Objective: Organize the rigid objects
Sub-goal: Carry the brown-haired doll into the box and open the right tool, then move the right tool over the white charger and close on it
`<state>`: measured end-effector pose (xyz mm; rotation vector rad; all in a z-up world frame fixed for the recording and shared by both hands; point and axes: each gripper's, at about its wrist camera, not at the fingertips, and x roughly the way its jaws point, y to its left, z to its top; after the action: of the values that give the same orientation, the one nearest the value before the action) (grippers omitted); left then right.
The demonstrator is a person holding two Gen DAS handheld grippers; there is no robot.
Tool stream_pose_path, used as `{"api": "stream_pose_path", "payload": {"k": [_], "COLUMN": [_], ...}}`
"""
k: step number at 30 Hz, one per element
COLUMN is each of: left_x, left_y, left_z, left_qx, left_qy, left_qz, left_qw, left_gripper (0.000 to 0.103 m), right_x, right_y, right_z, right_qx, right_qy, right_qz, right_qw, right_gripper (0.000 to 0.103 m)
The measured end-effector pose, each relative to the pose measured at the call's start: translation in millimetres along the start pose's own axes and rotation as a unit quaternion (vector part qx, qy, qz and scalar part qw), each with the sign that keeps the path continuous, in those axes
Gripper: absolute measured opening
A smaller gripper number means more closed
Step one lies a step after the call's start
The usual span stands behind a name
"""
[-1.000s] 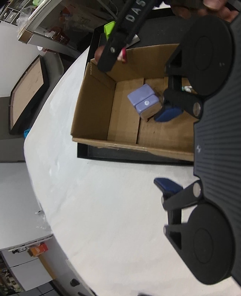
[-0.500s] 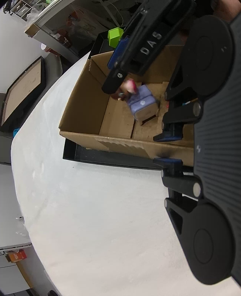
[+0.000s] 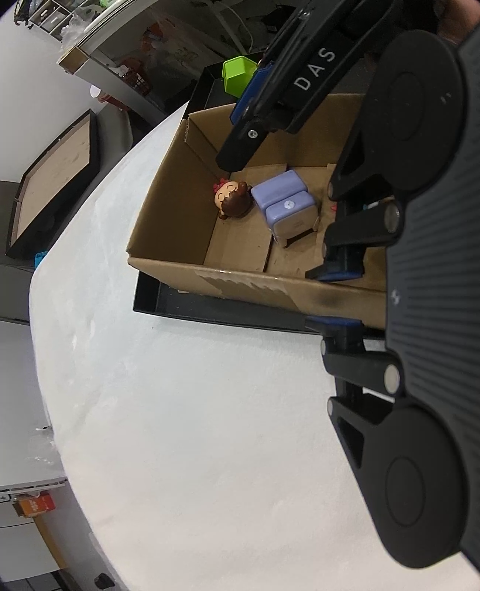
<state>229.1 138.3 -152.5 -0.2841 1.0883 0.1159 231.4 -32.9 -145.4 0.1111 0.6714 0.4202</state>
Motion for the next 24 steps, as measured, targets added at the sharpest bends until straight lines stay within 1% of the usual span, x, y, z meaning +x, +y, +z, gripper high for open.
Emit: {"api": "stream_pose_path", "payload": {"k": [4, 6, 8, 10, 12, 13, 15, 17, 19, 22, 24], "left_x": [-3.5, -5.5, -7.5, -10.0, -12.9, -14.3, -17.6, -19.1, -18.3, -18.6, -19.2], "left_y": [-3.8, -6.5, -9.5, -13.6, -17.8, -19.9, -25.0, -30.9, -36.5, -44.9, -51.8], "left_z": [0.4, 0.0, 0.5, 1.0, 1.6, 2.2, 2.4, 2.3, 2.1, 2.0, 1.9], "left_qx": [0.008, 0.014, 0.018, 0.021, 0.025, 0.026, 0.03, 0.038, 0.044, 0.048, 0.056], "left_qy": [-0.006, -0.009, -0.008, -0.011, -0.016, -0.018, -0.025, -0.032, -0.032, -0.033, -0.036], "left_qz": [0.012, 0.023, 0.033, 0.047, 0.06, 0.066, 0.078, 0.093, 0.107, 0.117, 0.125], "left_qw": [0.9999, 0.9996, 0.9993, 0.9986, 0.9977, 0.9974, 0.9962, 0.9944, 0.9927, 0.9913, 0.9899], "left_gripper": [0.018, 0.021, 0.022, 0.025, 0.034, 0.036, 0.046, 0.052, 0.054, 0.056, 0.059], "right_x": [-1.8, -4.1, -7.6, -11.6, -14.3, -15.2, -17.2, -18.1, -18.6, -19.6, -20.3], "right_y": [-4.4, -6.2, -9.6, -14.5, -20.2, -23.9, -31.5, -38.1, -44.8, -56.2, -65.2], "right_z": [1.8, 3.2, 4.9, 5.8, 7.6, 8.3, 9.0, 8.9, 8.2, 6.5, 5.3], "right_qx": [0.007, 0.012, 0.02, 0.028, 0.036, 0.042, 0.054, 0.063, 0.072, 0.086, 0.097], "right_qy": [-0.006, -0.012, -0.021, -0.032, -0.038, -0.04, -0.045, -0.047, -0.049, -0.052, -0.054], "right_qz": [0.002, 0.003, 0.0, -0.007, -0.012, -0.013, -0.014, -0.017, -0.019, -0.024, -0.029], "right_qw": [1.0, 1.0, 1.0, 0.999, 0.999, 0.998, 0.997, 0.997, 0.996, 0.995, 0.993], "right_gripper": [0.054, 0.054, 0.057, 0.063, 0.063, 0.063, 0.063, 0.063, 0.063, 0.063, 0.063]}}
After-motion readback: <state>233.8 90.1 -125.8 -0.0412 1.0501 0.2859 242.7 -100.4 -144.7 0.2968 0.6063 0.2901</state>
